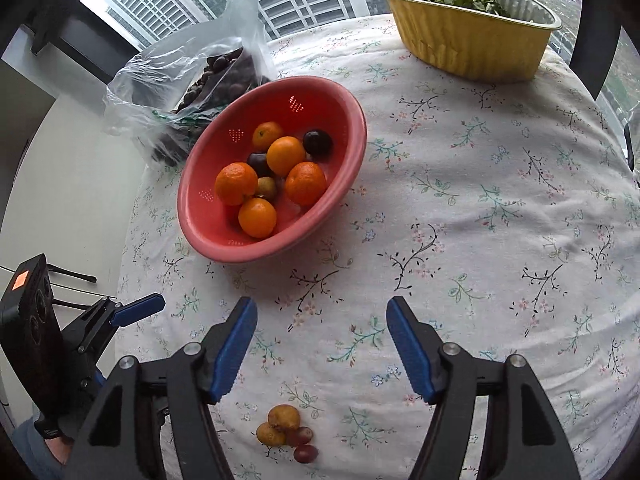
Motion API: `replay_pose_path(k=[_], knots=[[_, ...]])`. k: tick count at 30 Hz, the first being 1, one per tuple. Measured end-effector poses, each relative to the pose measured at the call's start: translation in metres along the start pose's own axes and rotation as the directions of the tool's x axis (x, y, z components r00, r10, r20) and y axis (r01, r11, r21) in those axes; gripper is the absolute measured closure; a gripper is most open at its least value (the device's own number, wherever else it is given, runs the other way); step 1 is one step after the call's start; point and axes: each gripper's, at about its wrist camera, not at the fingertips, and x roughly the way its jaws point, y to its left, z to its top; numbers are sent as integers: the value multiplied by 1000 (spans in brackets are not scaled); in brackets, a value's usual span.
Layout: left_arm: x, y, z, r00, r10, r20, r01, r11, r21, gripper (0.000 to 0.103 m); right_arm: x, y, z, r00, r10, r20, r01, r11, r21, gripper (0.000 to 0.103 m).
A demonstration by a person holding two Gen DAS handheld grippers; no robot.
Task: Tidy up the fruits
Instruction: 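Move both open tools back to the brown fruits and red grapes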
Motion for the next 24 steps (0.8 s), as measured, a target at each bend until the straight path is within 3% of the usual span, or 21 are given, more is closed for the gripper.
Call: replay_pose_path(k=[3, 10, 15, 24], knots=[[4, -13, -28, 999, -34, -39, 35, 999, 28, 1, 1, -8, -32, 999, -6, -38, 7, 1000, 28, 33], [9, -37, -66, 996, -33, -87, 42, 994, 104, 1, 2, -12, -85, 997, -34, -63, 36, 999, 33, 33], [13, -47, -76, 993, -23, -118, 42, 986, 162, 1, 1, -1, -105, 998, -38, -57, 36, 999, -30, 35], [5, -38, -86, 992, 2, -128, 15, 991, 133, 1, 17, 15, -122, 995, -73, -71, 64, 991, -116, 44]])
